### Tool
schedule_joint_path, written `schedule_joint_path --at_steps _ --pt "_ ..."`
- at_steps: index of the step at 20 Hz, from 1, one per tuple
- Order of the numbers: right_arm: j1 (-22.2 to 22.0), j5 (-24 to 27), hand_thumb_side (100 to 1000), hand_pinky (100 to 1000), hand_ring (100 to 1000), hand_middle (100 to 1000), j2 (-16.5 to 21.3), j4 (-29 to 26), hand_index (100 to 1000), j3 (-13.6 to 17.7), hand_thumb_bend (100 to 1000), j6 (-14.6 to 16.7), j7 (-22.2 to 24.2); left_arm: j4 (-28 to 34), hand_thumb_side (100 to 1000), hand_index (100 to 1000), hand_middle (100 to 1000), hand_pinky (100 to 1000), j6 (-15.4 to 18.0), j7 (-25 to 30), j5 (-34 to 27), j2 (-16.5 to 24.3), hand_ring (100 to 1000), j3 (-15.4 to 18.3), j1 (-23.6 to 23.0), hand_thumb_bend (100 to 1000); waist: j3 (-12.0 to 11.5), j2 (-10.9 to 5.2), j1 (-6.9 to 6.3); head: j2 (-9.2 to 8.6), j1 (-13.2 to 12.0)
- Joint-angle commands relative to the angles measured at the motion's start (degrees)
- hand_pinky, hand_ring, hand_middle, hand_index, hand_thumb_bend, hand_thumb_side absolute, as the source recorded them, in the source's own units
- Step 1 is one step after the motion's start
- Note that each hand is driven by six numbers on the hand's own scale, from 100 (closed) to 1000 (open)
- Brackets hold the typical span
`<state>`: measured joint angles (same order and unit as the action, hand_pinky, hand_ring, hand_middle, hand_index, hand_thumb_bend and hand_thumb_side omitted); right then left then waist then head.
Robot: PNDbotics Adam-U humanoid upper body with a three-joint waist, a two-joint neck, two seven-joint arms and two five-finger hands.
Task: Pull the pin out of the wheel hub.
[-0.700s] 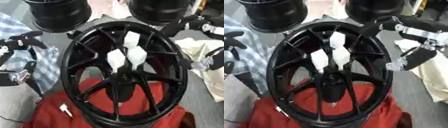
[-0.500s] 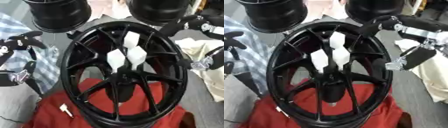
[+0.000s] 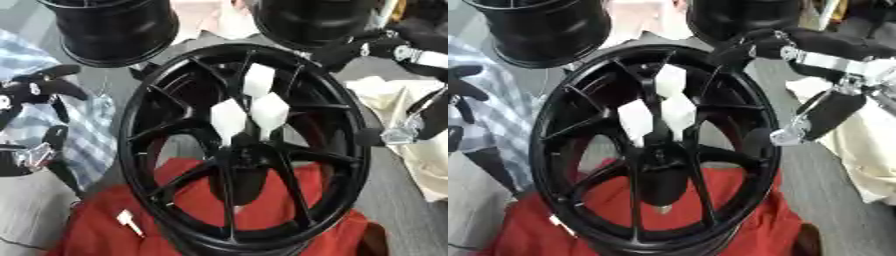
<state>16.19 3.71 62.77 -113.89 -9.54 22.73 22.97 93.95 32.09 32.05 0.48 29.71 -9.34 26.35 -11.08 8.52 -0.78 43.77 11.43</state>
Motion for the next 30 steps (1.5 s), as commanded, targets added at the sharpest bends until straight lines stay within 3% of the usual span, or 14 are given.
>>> schedule_joint_path --at_steps 1,12,19,24,30 --pt "1.4 -0.3 325 755 811 914 1.3 -0.7 953 -0.3 519 -2.3 0.9 0.4 378 859 708 478 19.9 19.9 0.2 0.5 1000 0.0 1.0 100 -0.3 -0.60 -0.06 0.35 0.7" --pt "3.4 -2.0 317 743 793 863 -1.3 -0.7 898 -3.9 489 -15.9 3.1 0.4 381 859 707 478 19.9 19.9 0.5 -0.2 1000 -0.8 1.6 100 -1.5 -0.33 0.13 0.35 2.0" --pt "4.5 -2.6 326 736 789 842 -2.4 -0.7 876 -5.1 455 -22.6 2.9 0.4 382 859 707 477 19.9 19.9 0.5 -0.5 1000 -1.3 2.3 100 -2.4 -0.04 0.34 0.35 2.6" --pt "4.9 -3.5 332 731 786 842 -2.7 -0.7 864 -5.3 449 -25.8 1.3 0.5 381 859 707 478 19.9 19.9 0.5 -0.7 1000 -1.6 2.7 100 -3.0 0.14 0.51 0.35 3.0" --pt "4.9 -3.8 340 729 784 842 -2.9 -0.7 859 -5.6 436 -27.1 1.2 0.6 380 859 707 477 19.9 19.9 0.3 -0.9 1000 -1.9 3.0 100 -3.4 0.24 0.65 0.35 3.2"
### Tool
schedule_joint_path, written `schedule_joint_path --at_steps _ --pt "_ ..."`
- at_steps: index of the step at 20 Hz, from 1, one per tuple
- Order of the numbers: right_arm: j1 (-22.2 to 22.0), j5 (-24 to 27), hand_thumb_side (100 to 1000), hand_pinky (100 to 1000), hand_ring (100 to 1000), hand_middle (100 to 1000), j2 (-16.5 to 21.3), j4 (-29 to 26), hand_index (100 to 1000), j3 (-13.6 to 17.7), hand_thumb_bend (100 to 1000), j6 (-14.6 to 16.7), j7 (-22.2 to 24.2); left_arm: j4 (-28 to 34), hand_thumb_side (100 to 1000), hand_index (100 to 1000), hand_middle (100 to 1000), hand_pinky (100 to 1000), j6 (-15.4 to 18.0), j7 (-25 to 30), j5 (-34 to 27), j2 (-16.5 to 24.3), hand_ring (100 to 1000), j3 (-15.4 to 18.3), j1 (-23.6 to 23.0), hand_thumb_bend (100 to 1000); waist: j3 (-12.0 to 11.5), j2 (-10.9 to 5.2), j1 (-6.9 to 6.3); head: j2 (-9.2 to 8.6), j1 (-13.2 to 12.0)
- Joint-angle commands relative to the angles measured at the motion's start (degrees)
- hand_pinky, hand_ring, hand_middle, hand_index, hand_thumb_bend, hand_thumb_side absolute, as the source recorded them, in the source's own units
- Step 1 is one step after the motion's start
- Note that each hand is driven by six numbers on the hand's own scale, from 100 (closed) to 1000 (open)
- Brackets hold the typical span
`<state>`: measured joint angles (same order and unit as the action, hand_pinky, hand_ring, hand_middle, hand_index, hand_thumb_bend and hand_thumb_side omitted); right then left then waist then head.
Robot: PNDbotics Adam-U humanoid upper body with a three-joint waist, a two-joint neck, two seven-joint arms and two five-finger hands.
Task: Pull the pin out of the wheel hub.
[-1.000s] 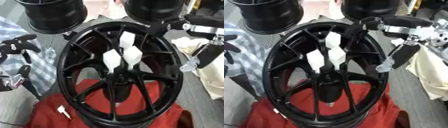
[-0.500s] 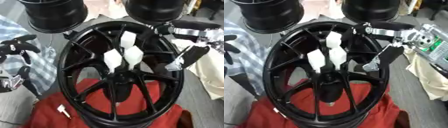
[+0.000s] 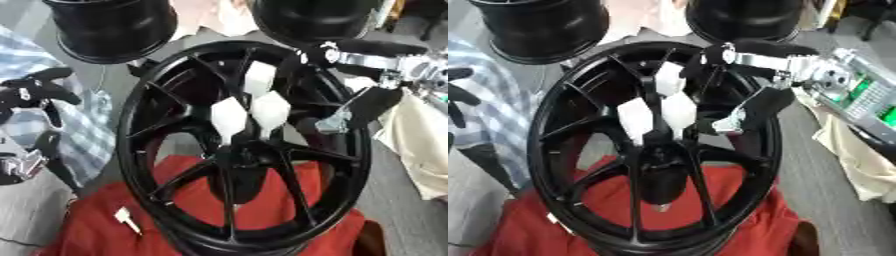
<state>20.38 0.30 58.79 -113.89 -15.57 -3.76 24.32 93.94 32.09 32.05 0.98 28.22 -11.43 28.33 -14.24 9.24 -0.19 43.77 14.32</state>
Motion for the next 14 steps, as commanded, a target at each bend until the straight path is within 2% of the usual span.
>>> schedule_joint_path --at_steps 1,6,14 --pt "0.7 -0.6 324 728 783 839 0.9 -0.7 856 0.3 428 -1.1 -0.1 0.6 381 859 707 477 19.9 19.9 -0.2 0.5 1000 0.1 1.2 100 -0.4 -0.43 0.11 0.34 0.4" --pt "0.7 -1.0 338 727 783 833 -0.1 -0.7 851 -0.6 430 -2.6 0.2 0.7 382 859 707 478 19.9 19.9 -0.2 0.4 1000 0.0 1.5 100 -0.8 -0.23 0.23 0.34 0.6" --pt "1.1 -1.3 329 722 773 781 -1.2 -0.7 798 -1.7 422 -2.0 1.0 0.6 383 859 707 478 19.9 19.9 -0.1 0.4 1000 -0.1 1.6 100 -1.0 -0.15 0.40 0.34 0.7"
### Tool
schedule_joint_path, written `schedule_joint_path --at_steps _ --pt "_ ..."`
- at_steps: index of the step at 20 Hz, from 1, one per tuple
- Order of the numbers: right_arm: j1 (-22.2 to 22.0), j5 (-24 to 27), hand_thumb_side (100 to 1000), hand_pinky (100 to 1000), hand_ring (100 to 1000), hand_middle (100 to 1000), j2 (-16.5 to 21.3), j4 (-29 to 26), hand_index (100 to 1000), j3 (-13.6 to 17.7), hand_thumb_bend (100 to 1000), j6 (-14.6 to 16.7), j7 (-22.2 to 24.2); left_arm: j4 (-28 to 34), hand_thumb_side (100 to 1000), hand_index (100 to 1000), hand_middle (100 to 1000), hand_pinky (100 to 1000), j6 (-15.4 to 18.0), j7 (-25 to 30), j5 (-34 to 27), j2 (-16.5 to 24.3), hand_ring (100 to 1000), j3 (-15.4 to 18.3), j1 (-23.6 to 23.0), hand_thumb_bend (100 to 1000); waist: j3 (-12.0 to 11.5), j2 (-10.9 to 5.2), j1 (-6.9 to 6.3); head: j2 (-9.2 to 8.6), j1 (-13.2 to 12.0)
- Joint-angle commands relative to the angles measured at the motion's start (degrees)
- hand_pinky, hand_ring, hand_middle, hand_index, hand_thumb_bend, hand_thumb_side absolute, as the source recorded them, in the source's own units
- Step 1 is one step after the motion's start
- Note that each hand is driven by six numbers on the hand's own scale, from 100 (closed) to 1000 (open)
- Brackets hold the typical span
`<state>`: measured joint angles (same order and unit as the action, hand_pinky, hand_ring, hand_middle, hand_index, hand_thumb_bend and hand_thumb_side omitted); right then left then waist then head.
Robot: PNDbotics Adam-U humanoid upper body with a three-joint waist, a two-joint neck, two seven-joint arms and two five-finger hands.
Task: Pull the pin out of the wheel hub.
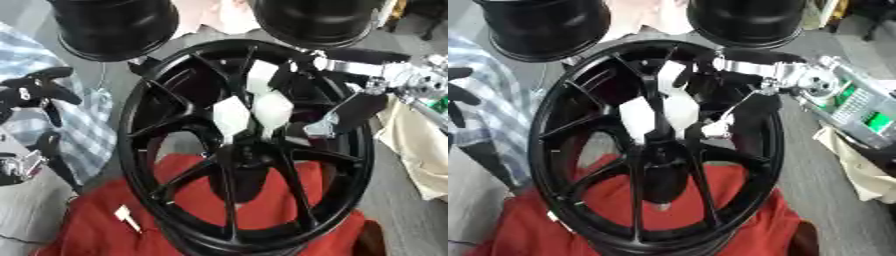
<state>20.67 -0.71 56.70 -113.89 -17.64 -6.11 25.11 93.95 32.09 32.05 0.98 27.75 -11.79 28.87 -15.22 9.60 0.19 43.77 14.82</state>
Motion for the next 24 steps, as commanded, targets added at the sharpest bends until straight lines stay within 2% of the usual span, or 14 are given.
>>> schedule_joint_path --at_steps 1,13,14,15,17,24 --pt "0.9 -0.3 329 722 773 781 0.8 -0.7 798 0.3 422 0.5 0.2 0.6 383 859 707 478 19.9 19.9 -0.1 0.8 1000 0.3 1.0 100 -0.1 -0.51 0.04 0.34 0.2" --pt "0.8 -2.6 292 723 770 771 0.2 -0.7 790 -0.4 327 0.4 1.3 0.7 384 859 706 478 19.9 19.9 0.0 0.8 1000 0.3 1.2 100 -0.4 -0.20 0.21 0.34 0.4" --pt "0.6 -3.0 274 723 771 789 0.1 -0.7 806 -0.4 291 0.1 1.3 0.6 385 859 706 478 19.9 19.9 0.1 0.8 1000 0.2 1.2 100 -0.5 -0.12 0.25 0.34 0.4" --pt "0.5 -3.3 290 722 770 790 0.1 -0.7 808 -0.4 321 -0.2 1.1 0.6 385 859 706 478 19.9 19.9 0.2 0.8 1000 0.2 1.2 100 -0.5 -0.06 0.28 0.34 0.4" --pt "0.3 -3.7 289 721 768 791 -0.1 -0.7 810 -0.5 313 -0.8 0.7 0.6 386 859 706 478 19.9 19.9 0.3 0.7 1000 0.2 1.3 100 -0.6 0.07 0.34 0.34 0.4" --pt "-0.3 -4.7 252 722 767 827 -0.4 -0.7 886 -0.6 247 -2.1 0.1 0.6 391 859 706 478 19.9 19.9 0.7 0.7 1000 0.1 1.4 100 -0.9 0.50 0.56 0.34 0.6"
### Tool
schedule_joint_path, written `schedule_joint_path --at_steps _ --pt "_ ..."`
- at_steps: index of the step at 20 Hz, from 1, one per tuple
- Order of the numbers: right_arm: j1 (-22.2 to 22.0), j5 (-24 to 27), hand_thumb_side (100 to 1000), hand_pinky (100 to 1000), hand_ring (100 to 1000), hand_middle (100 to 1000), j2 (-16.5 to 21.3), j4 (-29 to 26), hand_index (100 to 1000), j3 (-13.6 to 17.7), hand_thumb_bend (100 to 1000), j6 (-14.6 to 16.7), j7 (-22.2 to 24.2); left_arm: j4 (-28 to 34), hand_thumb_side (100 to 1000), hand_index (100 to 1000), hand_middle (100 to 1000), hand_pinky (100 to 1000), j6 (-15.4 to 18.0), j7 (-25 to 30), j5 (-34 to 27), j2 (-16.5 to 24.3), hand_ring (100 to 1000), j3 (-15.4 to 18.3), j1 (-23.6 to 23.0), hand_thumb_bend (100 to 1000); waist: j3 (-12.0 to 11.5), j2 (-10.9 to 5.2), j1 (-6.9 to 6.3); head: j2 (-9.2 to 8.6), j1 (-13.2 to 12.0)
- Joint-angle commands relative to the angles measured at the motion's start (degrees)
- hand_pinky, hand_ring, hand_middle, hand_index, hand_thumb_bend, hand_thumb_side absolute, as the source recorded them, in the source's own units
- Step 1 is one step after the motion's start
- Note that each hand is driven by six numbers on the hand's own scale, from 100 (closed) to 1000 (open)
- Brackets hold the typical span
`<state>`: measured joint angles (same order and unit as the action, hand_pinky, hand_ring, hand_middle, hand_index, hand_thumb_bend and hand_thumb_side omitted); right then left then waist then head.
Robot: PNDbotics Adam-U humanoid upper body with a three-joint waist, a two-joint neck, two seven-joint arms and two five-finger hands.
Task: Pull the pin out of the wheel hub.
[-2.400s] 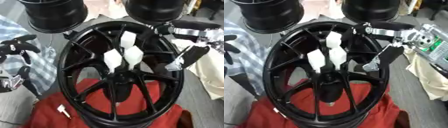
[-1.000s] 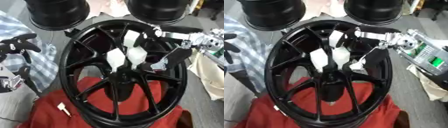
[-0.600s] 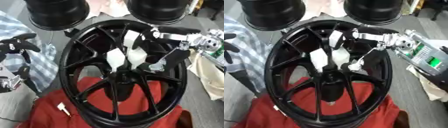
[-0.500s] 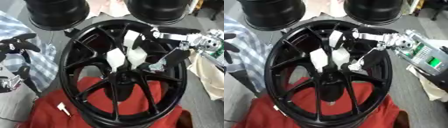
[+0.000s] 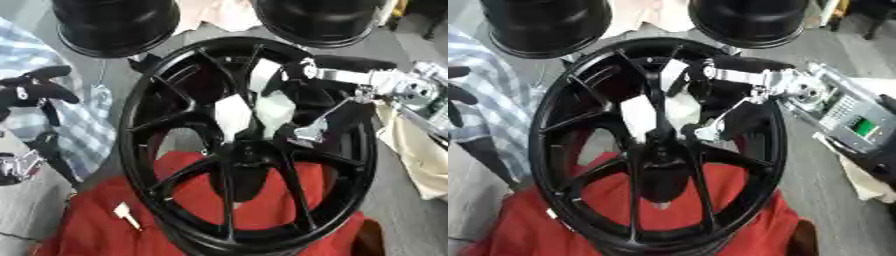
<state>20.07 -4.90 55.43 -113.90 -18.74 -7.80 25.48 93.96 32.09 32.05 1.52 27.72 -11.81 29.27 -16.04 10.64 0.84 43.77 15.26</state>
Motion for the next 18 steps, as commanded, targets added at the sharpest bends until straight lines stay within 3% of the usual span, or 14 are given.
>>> schedule_joint_path --at_steps 1,11,15,18 --pt "0.2 -0.6 263 723 766 827 0.8 -0.7 889 0.5 242 -0.6 -0.3 0.5 391 859 706 478 19.9 19.9 0.3 0.7 1000 0.1 1.0 100 -0.1 -0.50 -0.06 0.34 0.1" --pt "-0.6 -1.5 217 716 751 760 0.6 -0.7 905 0.4 136 -1.7 0.0 0.5 392 859 706 478 19.9 19.9 0.6 0.6 1000 0.2 1.0 100 -0.2 -0.30 0.09 0.34 0.1" --pt "-0.7 -1.6 191 703 732 677 0.5 -0.7 862 0.4 100 -1.7 0.0 0.5 393 859 706 478 19.9 19.9 0.7 0.6 1000 0.2 0.9 100 -0.2 -0.24 0.11 0.34 0.1" --pt "-0.7 -1.6 198 691 711 604 0.5 -0.7 776 0.5 100 -1.6 -0.4 0.4 393 859 706 479 19.9 19.9 0.7 0.6 1000 0.2 0.9 100 -0.2 -0.23 0.12 0.34 0.0"
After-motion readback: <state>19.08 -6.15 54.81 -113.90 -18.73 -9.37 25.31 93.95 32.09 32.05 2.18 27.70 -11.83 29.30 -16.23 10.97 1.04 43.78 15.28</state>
